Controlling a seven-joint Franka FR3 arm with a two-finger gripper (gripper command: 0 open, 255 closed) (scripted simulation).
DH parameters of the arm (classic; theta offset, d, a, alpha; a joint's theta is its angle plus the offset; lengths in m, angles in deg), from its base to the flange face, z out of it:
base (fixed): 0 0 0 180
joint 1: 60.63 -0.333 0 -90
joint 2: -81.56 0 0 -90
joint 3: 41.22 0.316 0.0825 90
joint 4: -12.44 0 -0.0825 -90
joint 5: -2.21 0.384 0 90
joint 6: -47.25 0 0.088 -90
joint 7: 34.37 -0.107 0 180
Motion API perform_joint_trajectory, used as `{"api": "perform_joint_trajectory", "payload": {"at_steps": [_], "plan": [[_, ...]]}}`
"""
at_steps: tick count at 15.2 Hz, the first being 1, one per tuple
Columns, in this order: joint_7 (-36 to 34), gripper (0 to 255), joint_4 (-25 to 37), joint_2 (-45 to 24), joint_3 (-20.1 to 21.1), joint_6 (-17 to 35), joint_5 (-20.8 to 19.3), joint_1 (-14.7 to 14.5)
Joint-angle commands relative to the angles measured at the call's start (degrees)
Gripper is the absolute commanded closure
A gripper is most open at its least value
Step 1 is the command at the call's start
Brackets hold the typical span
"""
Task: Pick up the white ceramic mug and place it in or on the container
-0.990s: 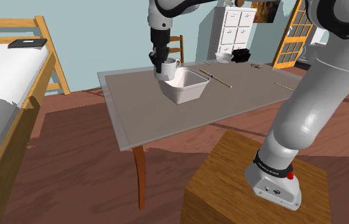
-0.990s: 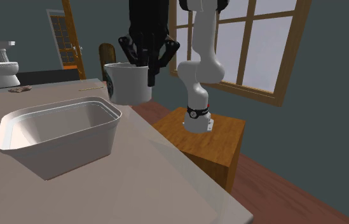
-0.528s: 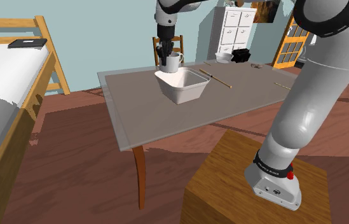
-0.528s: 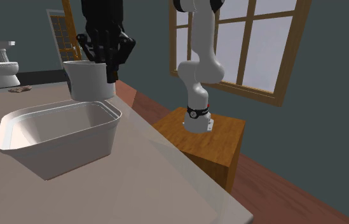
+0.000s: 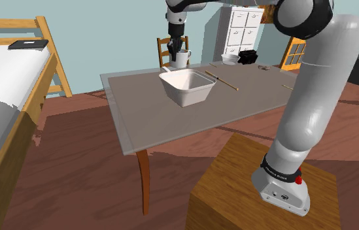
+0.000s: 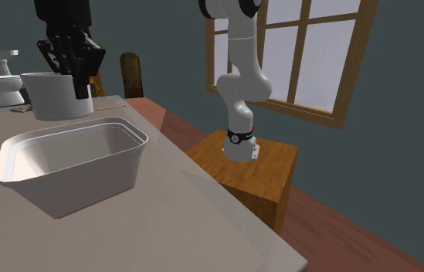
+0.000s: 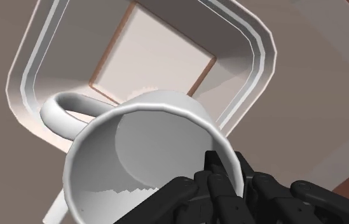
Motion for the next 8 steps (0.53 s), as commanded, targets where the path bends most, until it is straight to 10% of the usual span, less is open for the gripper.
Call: {"api": "perform_joint_trajectory", "payload": {"at_steps": [1,8], "plan": [[2.5,255,4.0,-2.7,-1.0,-1.2,0.3,1.3],[8.6,255,19.3,-13.6,-3.1,-5.4,1.4,5.3]]}}
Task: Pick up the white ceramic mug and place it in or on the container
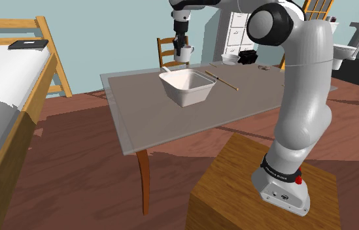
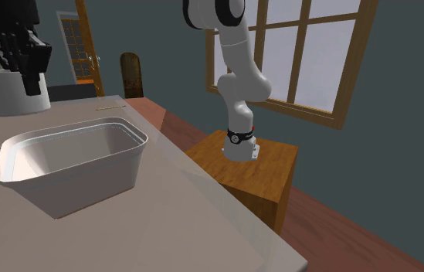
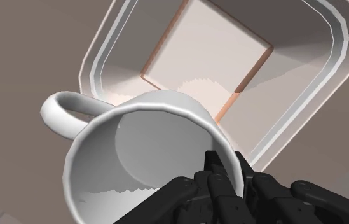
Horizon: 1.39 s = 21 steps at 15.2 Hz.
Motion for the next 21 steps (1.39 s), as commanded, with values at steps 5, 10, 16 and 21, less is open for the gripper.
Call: {"api": "perform_joint_trajectory", "payload": {"at_steps": [5,10,16,21], "plan": [[0.5,255,-4.7,0.2,-0.1,4.6,0.1,0.4],[0.4,255,-9.2,0.6,-0.1,8.6,0.0,0.4],[0.3,255,-13.1,0.7,-0.1,12.5,0.0,0.3],[0.3,255,-13.1,0.7,-0.1,12.5,0.0,0.3]]}}
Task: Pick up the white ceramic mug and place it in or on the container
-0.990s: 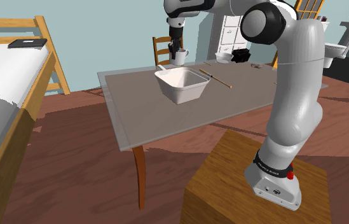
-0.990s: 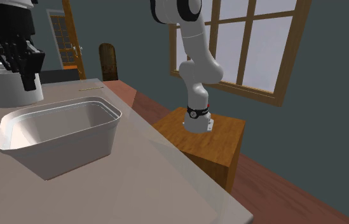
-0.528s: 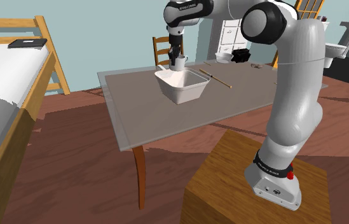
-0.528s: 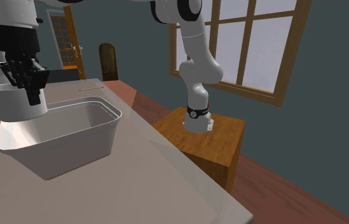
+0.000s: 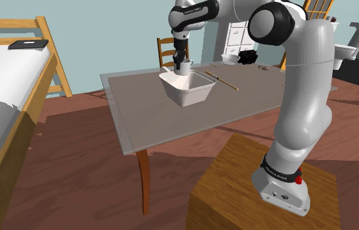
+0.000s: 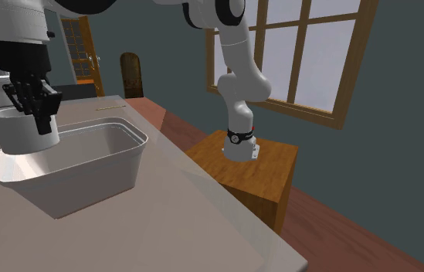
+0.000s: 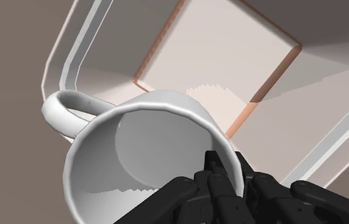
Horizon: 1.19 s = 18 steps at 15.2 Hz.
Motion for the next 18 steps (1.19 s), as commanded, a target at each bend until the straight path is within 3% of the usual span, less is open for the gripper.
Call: {"api": "perform_joint_trajectory", "payload": {"at_steps": [1,2,3,8,12,18], "plan": [[0.0,255,0.0,0.0,0.0,0.0,0.0,0.0],[0.0,255,0.0,0.0,0.0,0.0,0.0,0.0],[0.0,0,0.0,0.0,0.0,0.0,0.0,0.0],[0.0,0,0.0,0.0,0.0,0.0,0.0,0.0],[0.0,0,6.4,0.6,0.0,-7.0,0.0,-0.1],[0.0,0,6.4,0.6,0.0,-7.0,0.0,-0.1]]}}
